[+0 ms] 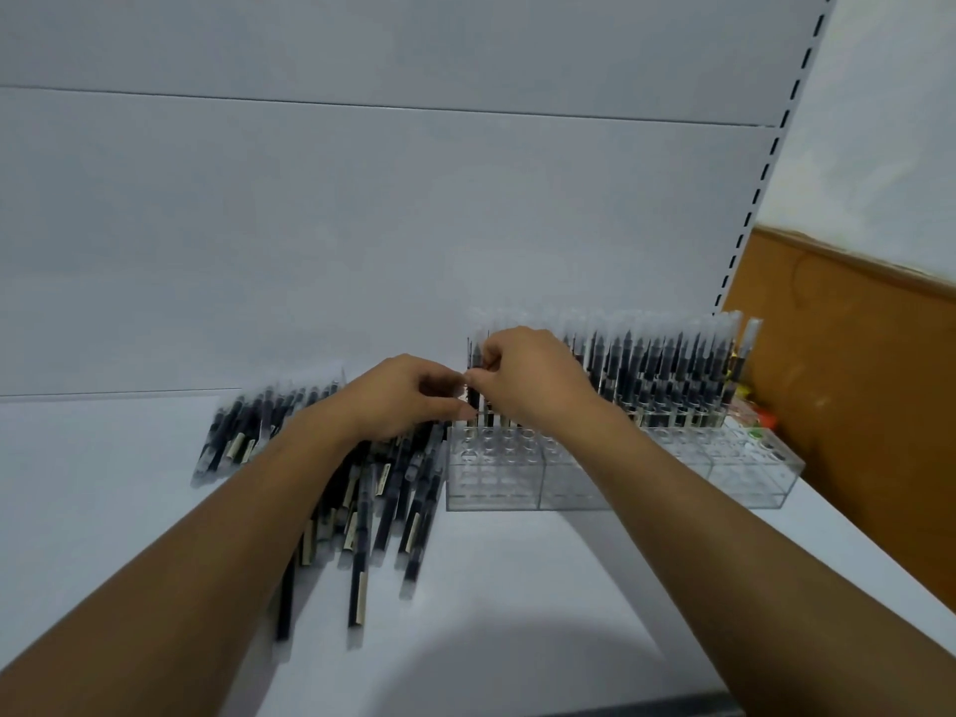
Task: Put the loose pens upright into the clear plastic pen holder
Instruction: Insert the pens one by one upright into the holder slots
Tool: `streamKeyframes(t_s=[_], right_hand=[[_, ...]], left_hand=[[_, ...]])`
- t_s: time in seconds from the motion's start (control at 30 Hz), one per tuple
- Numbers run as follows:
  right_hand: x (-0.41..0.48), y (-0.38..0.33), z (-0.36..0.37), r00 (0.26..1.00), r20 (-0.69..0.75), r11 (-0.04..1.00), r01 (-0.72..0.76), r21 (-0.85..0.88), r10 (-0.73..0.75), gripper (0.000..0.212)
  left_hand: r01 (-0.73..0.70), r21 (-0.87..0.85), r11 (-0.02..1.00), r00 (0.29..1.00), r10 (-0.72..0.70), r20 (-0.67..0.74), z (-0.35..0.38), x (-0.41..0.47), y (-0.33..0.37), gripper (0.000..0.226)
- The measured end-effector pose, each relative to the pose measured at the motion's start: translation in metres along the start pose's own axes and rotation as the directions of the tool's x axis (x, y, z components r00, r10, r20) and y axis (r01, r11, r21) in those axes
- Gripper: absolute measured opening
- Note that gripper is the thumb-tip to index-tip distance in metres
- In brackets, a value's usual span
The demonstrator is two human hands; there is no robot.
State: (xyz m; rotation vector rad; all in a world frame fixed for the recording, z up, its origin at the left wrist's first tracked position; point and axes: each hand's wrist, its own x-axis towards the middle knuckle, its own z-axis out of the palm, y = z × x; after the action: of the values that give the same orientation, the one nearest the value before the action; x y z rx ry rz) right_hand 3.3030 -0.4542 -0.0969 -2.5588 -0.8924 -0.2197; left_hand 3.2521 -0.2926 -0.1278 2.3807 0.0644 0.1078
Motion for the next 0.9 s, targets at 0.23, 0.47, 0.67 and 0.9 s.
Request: streamKeyframes(t_s=[0.23, 0.47, 0.67, 0.9], right_hand=[[-0.004, -0.006, -0.008, 0.997, 0.075, 0.996, -0.022, -0.088, 0.029, 0.031], [-0.024, -0.043, -0.009, 0.986, -0.015, 0.960, 0.157, -0.230, -0.165, 0.032], [-0.037, -0.089, 0.046, 0.930, 0.170, 0.897, 0.362, -0.255, -0.327, 0.038], [-0.029, -0.097, 0.071, 0.933, 0.108, 0.918, 0.357, -0.170, -0.343, 0.045]], left_hand=[[0.000, 0.070, 0.998, 0.997, 0.005, -0.071, -0.014, -0.024, 0.000, 0.052], [0.193, 0.153, 0.969, 0.894, -0.110, -0.435, -0.034, -0.092, -0.030, 0.042], [0.370, 0.164, 0.914, 0.816, -0.236, -0.528, -0.014, -0.141, -0.055, 0.063], [0.446, 0.074, 0.892, 0.793, -0.355, -0.495, -0.018, -0.144, -0.064, 0.065]])
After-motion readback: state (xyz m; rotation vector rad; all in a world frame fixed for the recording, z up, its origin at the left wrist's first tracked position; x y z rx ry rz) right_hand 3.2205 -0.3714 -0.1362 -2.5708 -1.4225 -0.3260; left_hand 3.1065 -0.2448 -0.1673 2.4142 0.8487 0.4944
